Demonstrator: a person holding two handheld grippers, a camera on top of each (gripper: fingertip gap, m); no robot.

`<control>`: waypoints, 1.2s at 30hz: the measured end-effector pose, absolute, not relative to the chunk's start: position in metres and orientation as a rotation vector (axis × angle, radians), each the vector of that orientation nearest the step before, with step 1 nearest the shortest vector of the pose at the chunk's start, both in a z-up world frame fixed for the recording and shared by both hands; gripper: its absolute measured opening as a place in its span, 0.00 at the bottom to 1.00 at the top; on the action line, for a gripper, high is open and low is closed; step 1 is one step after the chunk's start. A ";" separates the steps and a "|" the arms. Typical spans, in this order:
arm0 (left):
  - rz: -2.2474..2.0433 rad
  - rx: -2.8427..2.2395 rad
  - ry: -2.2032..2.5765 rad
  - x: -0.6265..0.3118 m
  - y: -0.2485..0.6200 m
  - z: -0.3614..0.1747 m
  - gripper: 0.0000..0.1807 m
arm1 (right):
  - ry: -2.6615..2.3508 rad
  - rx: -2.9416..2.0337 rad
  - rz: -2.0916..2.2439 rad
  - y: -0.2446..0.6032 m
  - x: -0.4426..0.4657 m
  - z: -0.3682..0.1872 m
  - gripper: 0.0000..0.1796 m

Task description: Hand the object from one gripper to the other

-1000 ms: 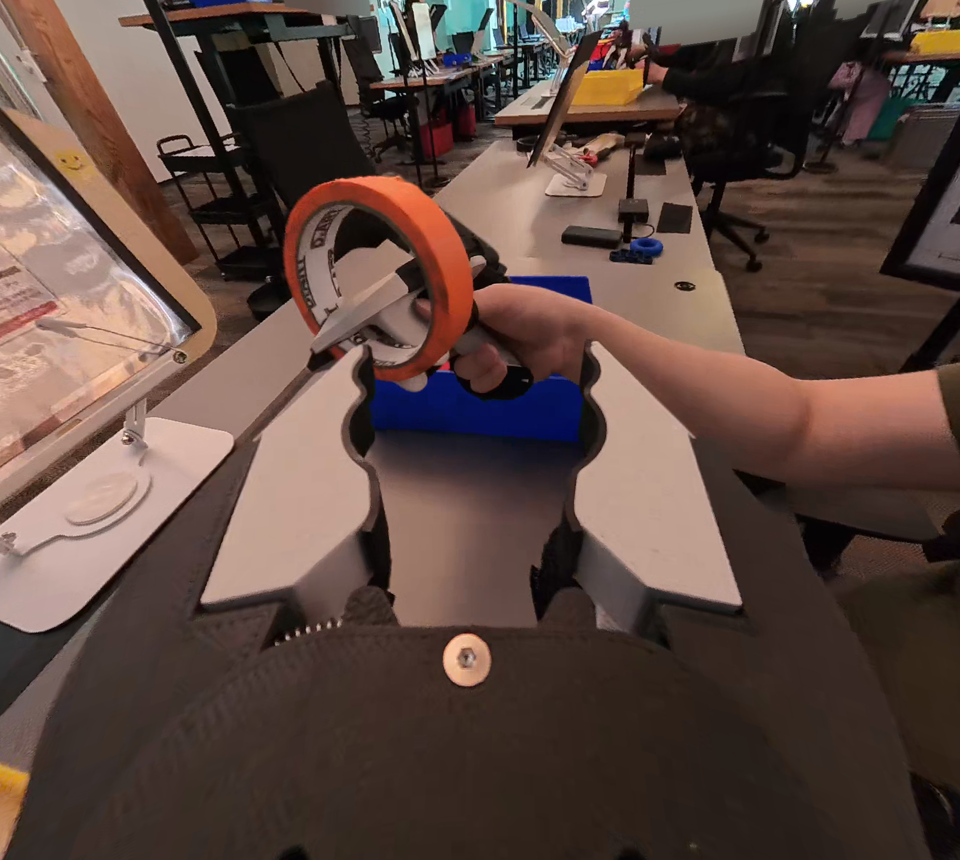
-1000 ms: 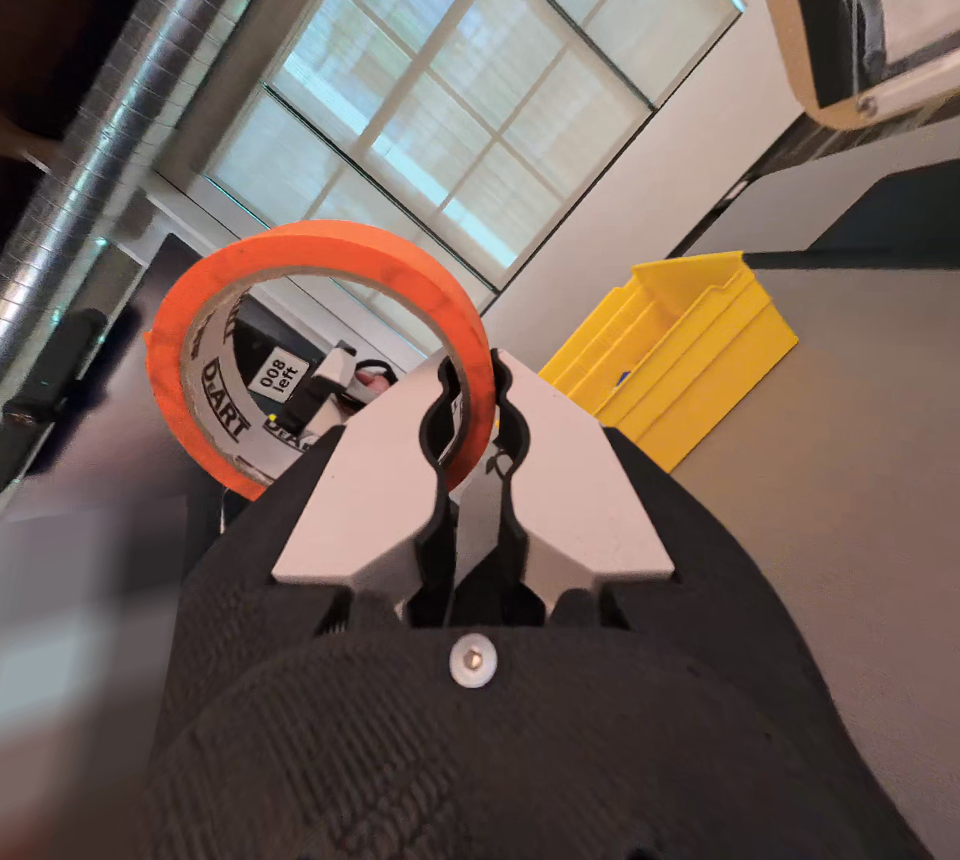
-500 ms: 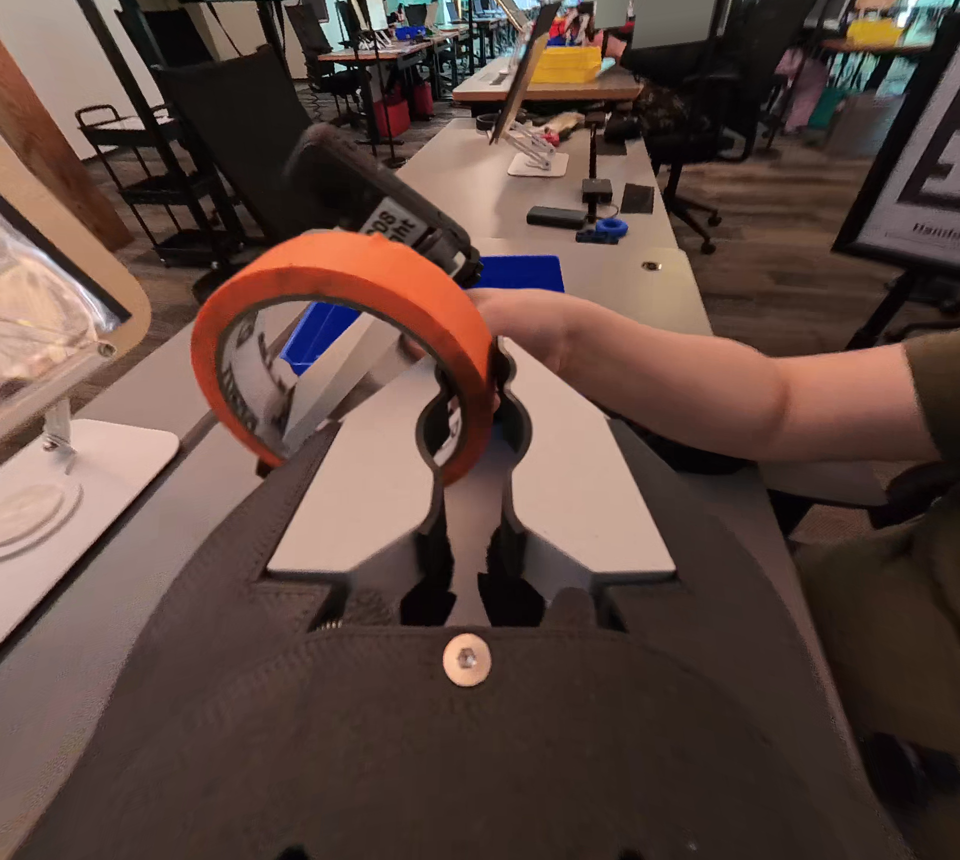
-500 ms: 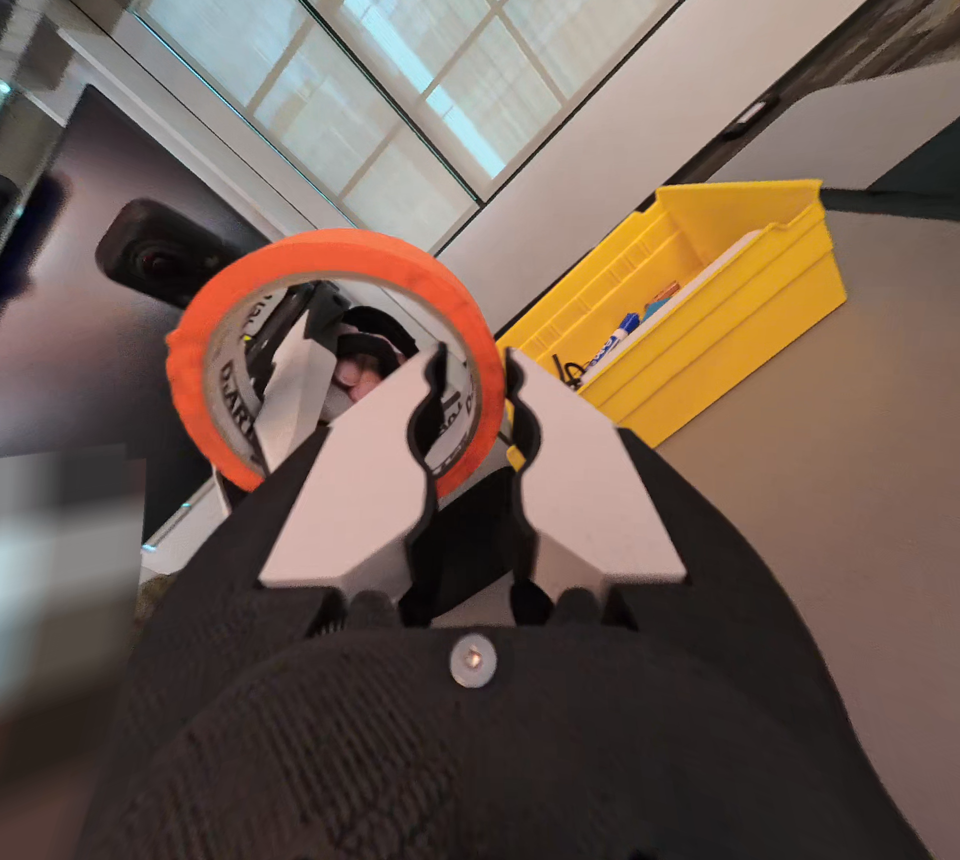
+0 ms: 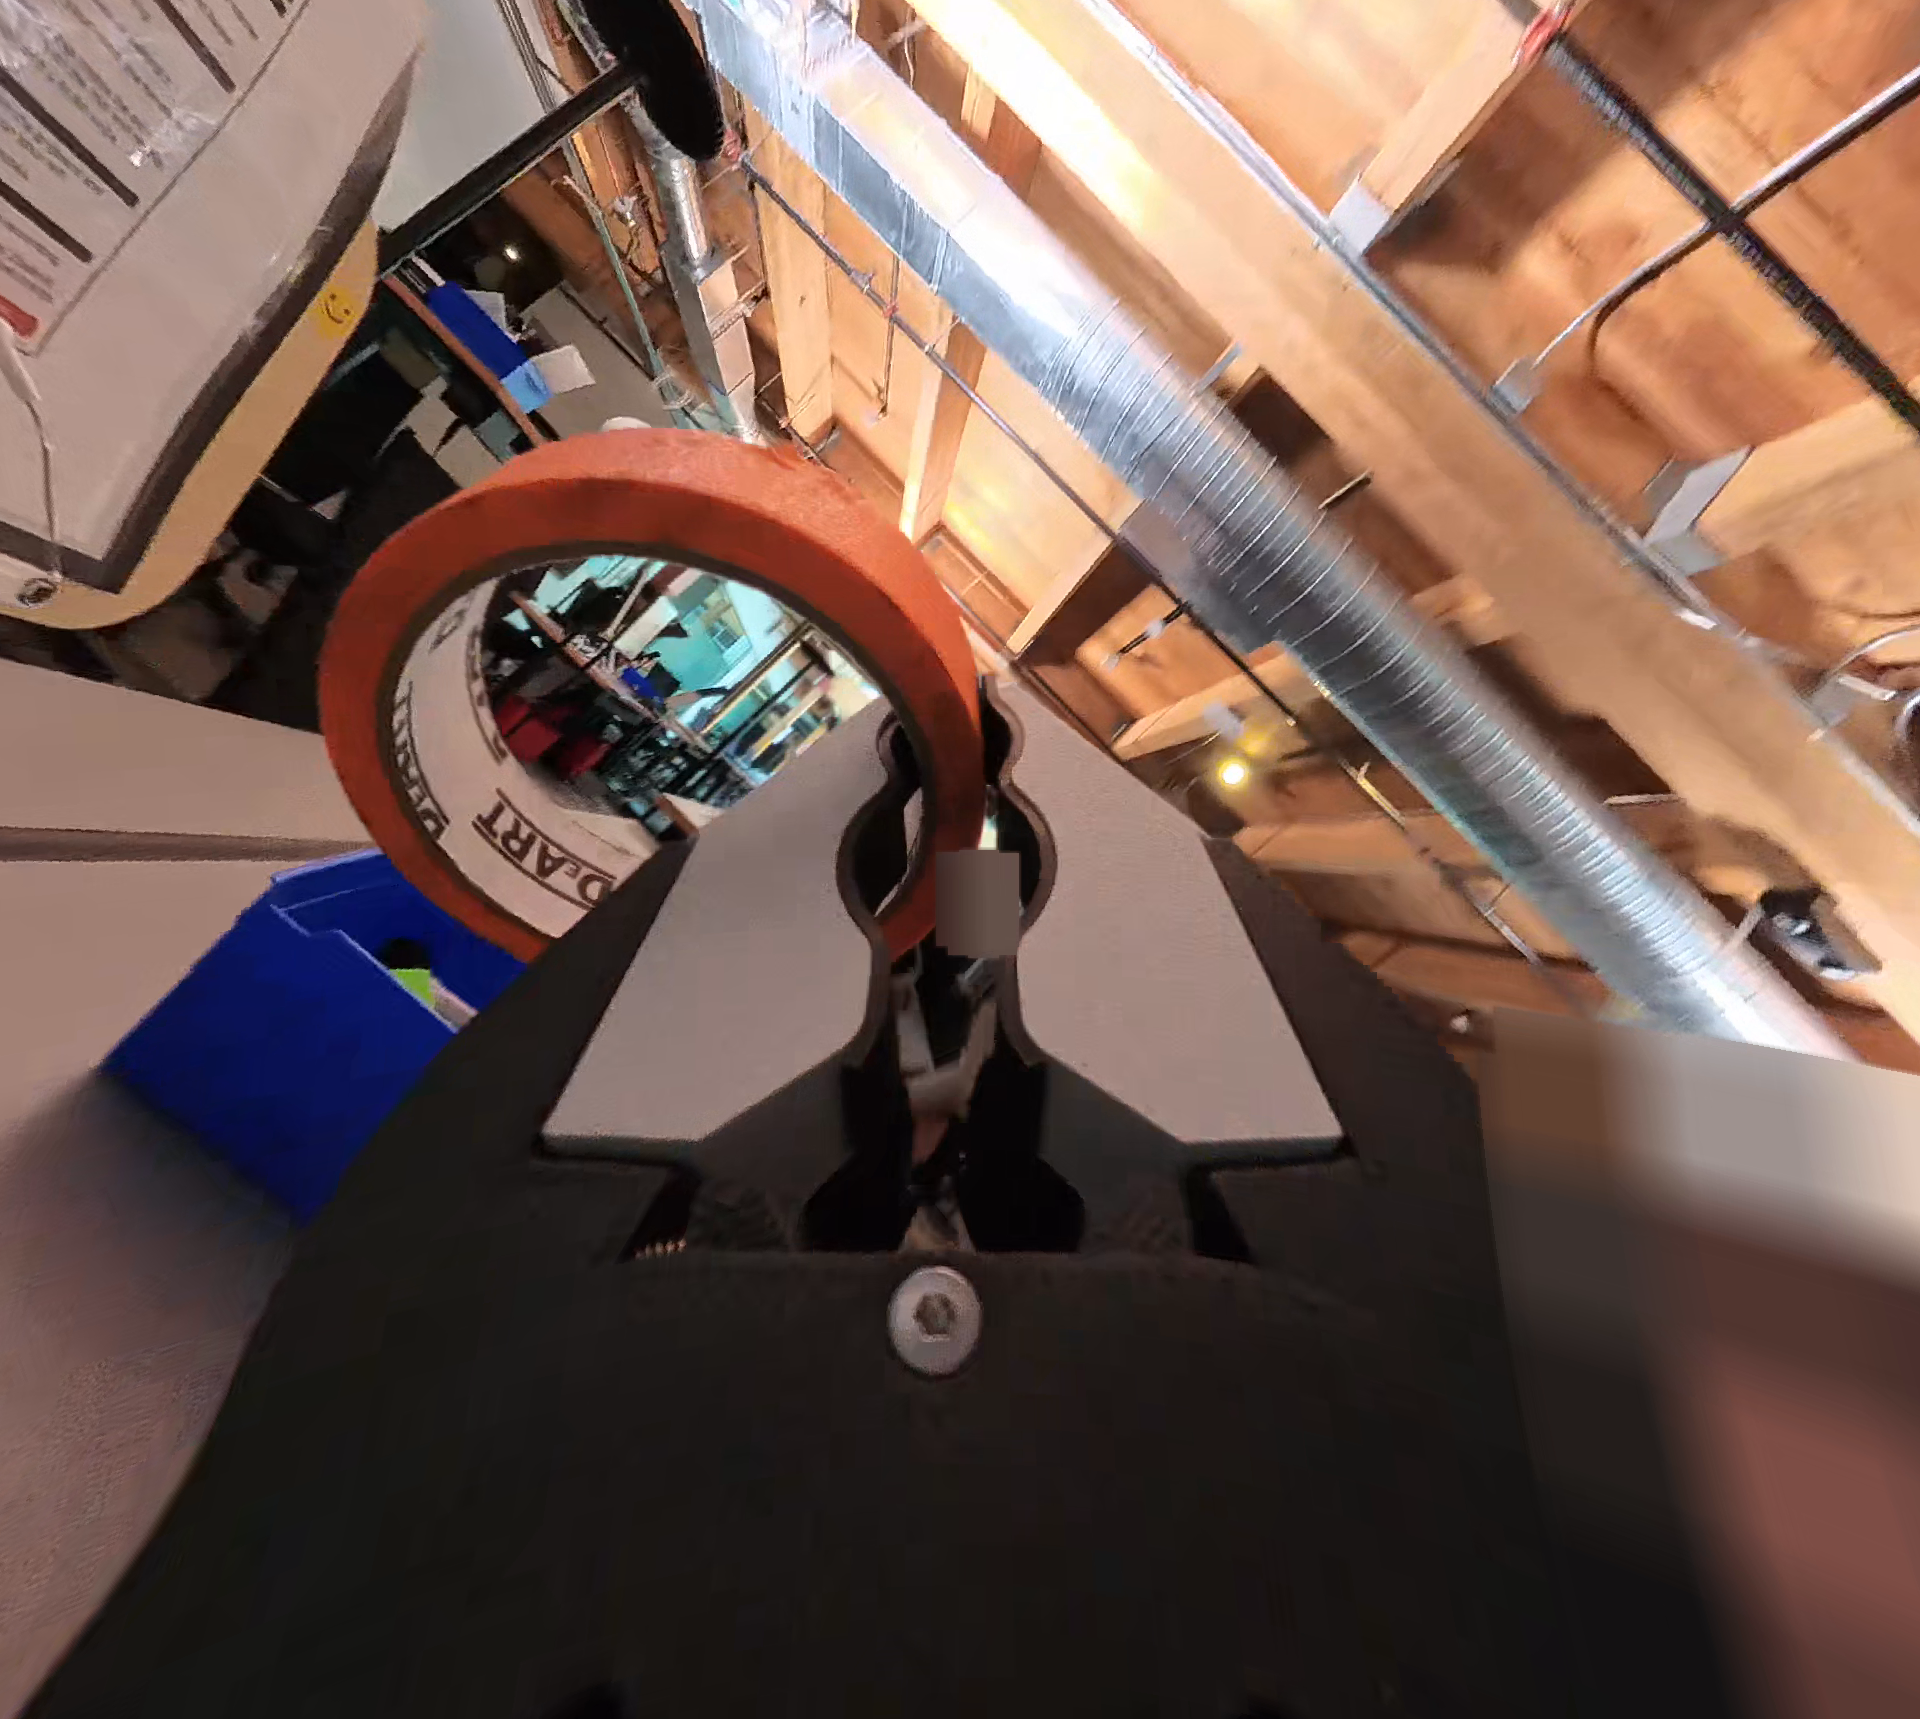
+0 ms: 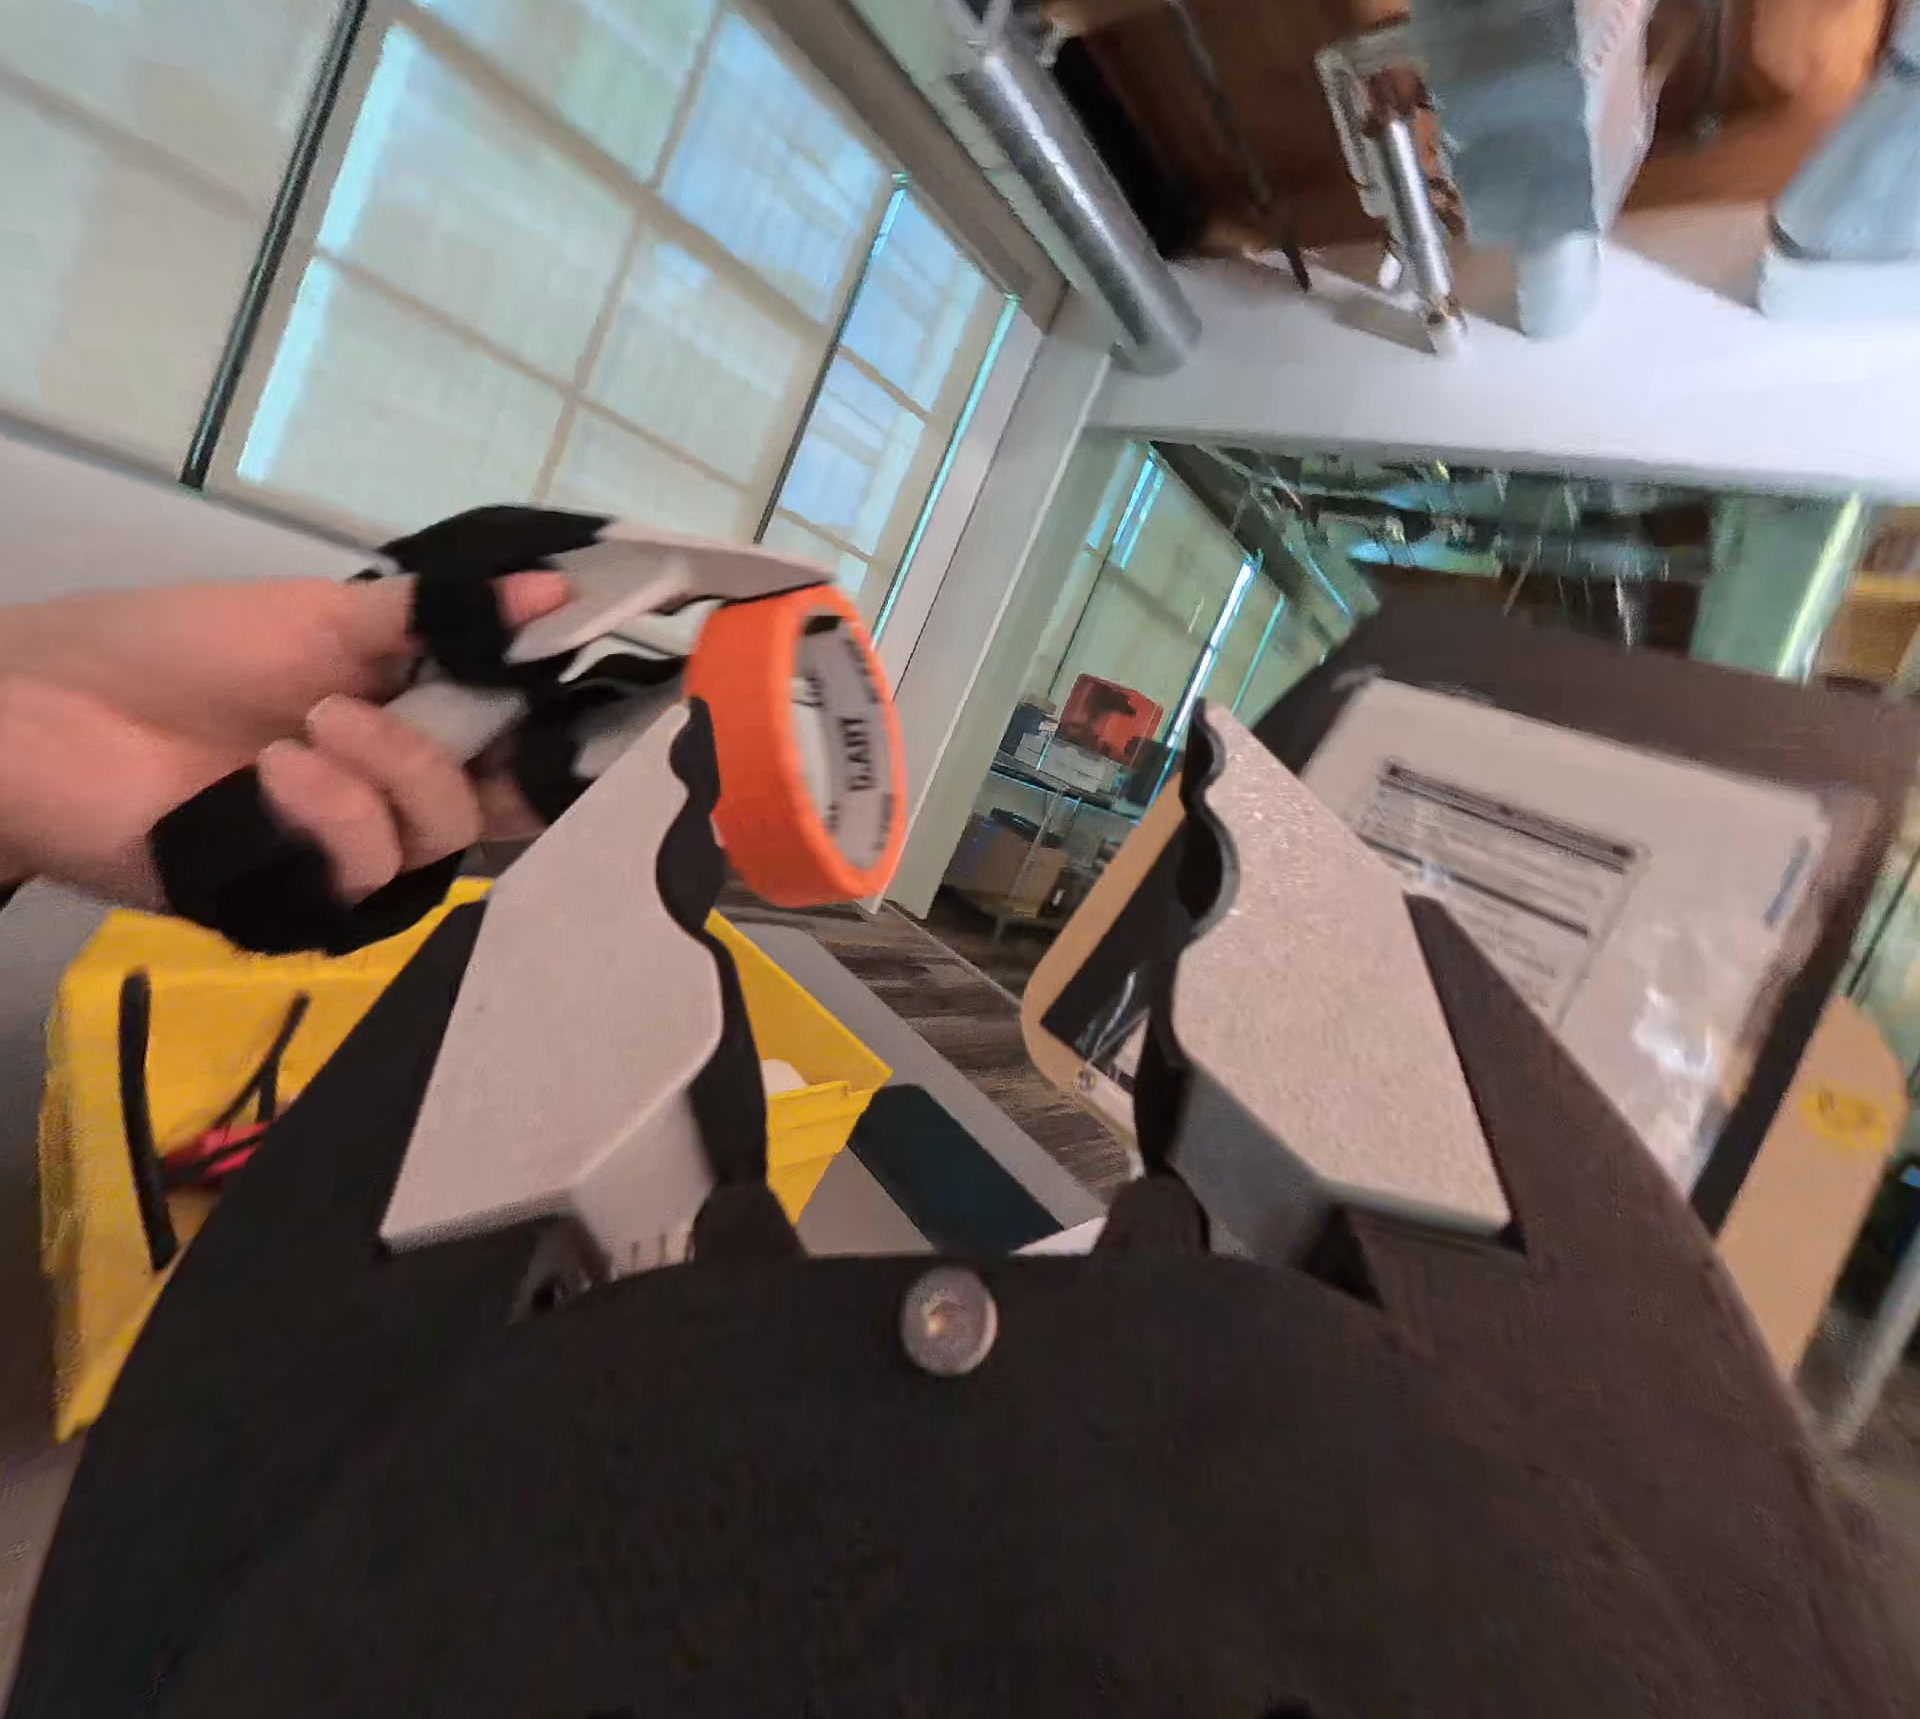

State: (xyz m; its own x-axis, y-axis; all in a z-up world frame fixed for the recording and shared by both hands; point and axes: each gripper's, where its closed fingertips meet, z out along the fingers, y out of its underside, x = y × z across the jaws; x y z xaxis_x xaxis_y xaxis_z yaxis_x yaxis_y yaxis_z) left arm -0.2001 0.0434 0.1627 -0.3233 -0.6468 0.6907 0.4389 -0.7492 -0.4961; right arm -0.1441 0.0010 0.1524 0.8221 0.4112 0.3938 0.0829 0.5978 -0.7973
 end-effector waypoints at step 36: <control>0.122 -0.853 1.161 -0.141 0.006 0.126 0.47 | 0.151 -1.221 1.614 0.050 -0.070 0.123 0.14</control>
State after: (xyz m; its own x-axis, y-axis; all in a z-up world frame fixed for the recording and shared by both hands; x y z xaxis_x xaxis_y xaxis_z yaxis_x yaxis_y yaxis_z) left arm -0.1411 0.0062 0.1258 0.4297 -0.3309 -0.8402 -0.4982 0.6891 -0.5262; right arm -0.0699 0.0497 0.1234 0.0798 0.6483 -0.7572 -0.7778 -0.4346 -0.4541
